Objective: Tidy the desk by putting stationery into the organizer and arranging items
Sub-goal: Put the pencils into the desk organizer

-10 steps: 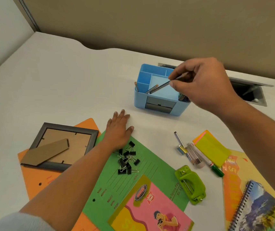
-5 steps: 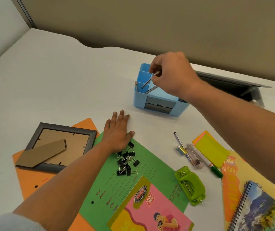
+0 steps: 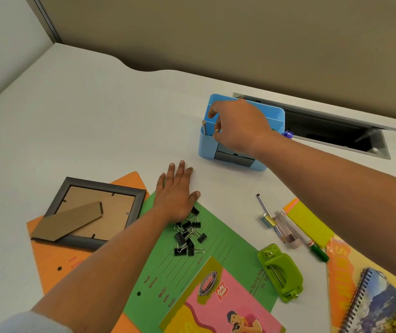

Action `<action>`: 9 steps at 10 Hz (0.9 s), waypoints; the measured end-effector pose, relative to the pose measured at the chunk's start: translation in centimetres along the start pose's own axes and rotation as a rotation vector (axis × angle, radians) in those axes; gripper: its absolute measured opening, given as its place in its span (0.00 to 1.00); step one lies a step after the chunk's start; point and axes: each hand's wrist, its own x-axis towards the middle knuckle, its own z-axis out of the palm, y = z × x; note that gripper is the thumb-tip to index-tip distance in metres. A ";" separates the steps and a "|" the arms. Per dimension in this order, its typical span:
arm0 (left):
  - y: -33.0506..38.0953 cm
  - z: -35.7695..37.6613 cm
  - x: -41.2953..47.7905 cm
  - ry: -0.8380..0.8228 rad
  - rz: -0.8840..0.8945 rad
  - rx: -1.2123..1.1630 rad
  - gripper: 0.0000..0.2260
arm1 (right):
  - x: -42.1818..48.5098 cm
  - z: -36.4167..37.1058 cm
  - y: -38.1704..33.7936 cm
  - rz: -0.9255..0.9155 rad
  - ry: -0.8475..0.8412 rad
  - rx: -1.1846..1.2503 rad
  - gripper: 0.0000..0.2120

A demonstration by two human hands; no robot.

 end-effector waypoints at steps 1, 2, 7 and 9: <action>0.0 -0.1 0.0 0.000 -0.002 0.003 0.30 | -0.3 -0.3 0.2 -0.033 -0.031 0.037 0.16; -0.1 -0.1 0.0 -0.003 -0.003 0.000 0.30 | -0.9 -1.2 1.0 -0.046 0.000 0.115 0.14; -0.2 -0.1 0.1 0.005 -0.005 0.023 0.30 | -13.5 0.4 6.5 0.289 0.285 0.532 0.06; -0.2 0.2 0.0 0.017 -0.001 0.017 0.30 | -14.3 6.0 9.1 0.433 0.008 0.348 0.07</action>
